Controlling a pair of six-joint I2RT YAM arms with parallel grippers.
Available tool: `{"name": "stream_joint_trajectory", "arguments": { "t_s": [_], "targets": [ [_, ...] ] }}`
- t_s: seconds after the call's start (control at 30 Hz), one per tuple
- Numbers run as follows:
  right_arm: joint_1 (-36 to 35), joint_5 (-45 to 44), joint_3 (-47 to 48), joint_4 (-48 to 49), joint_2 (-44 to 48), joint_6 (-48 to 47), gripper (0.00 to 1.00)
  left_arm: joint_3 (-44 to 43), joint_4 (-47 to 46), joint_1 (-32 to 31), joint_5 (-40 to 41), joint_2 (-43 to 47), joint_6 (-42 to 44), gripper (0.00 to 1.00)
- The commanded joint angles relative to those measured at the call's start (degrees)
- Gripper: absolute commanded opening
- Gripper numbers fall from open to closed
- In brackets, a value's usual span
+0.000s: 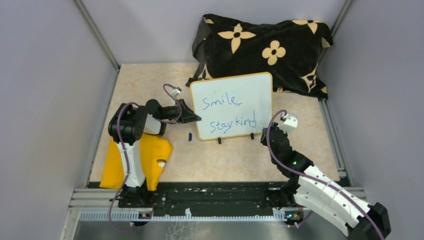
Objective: Write a sentence on the whiteboard
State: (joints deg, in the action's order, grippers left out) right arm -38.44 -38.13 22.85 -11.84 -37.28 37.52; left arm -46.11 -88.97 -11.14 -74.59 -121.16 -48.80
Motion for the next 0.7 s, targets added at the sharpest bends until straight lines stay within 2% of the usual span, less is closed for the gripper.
{"name": "stream_joint_trajectory", "arguments": {
  "t_s": [0.0, 0.67],
  "targets": [
    [0.8, 0.9, -0.5, 5.3, 0.6, -1.2, 0.0, 0.5, -6.8, -0.4, 0.0, -3.4, 0.7, 0.0],
    [2.6, 2.4, -0.8, 7.4, -2.2, -1.4, 0.0, 0.6, -6.5, -0.4, 0.0, -3.4, 0.8, 0.0]
  ]
}}
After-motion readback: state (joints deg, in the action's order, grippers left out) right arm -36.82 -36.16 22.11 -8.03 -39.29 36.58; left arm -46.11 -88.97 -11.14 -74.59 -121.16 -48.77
